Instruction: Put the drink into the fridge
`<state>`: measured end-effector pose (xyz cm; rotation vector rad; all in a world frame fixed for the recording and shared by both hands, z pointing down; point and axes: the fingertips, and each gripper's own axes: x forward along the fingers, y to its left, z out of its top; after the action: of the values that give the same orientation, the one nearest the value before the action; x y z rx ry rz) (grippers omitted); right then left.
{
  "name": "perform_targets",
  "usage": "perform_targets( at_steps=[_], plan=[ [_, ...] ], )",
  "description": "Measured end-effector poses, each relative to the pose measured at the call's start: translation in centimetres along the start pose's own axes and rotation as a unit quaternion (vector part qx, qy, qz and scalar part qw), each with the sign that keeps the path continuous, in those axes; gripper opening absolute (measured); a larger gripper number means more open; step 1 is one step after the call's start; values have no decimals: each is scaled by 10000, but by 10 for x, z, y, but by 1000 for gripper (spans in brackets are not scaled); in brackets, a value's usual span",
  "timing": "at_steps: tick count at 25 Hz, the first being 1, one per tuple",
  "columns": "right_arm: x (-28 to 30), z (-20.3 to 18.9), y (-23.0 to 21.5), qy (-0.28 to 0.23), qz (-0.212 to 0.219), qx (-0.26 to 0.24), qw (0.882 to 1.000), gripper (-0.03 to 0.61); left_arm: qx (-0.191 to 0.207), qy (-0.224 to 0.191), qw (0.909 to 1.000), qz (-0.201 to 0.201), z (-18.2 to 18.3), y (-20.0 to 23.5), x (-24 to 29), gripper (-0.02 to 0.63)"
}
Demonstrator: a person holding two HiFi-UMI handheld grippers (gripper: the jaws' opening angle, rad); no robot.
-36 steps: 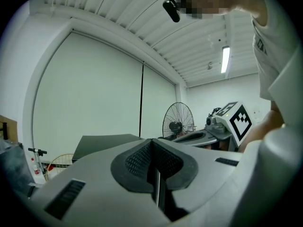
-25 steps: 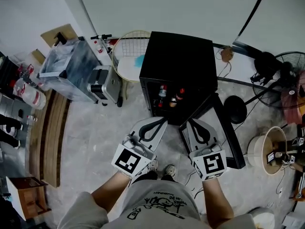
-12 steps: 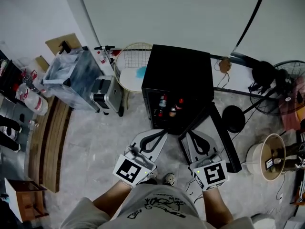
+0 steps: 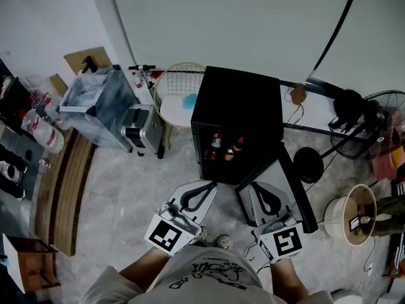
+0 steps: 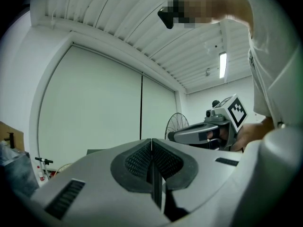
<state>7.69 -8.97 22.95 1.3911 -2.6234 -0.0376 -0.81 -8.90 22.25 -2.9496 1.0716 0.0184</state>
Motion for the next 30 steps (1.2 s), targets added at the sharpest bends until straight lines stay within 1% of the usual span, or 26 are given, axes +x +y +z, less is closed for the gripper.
perform_targets(
  at_steps=[11, 20, 24, 30],
  plan=[
    [-11, 13, 11, 29, 45, -49, 10000, 8, 51, -8, 10000, -7, 17, -4, -13, 21],
    [-17, 20, 13, -43, -11, 10, 10000, 8, 32, 75, 10000, -3, 16, -5, -17, 21],
    [-20, 23, 13, -76, -86, -33, 9999, 6, 67, 60, 10000, -18, 18, -6, -18, 21],
    [-18, 23, 12, -81, -73, -8, 9999, 6, 46, 26, 10000, 4, 21, -5, -15, 21]
  ],
)
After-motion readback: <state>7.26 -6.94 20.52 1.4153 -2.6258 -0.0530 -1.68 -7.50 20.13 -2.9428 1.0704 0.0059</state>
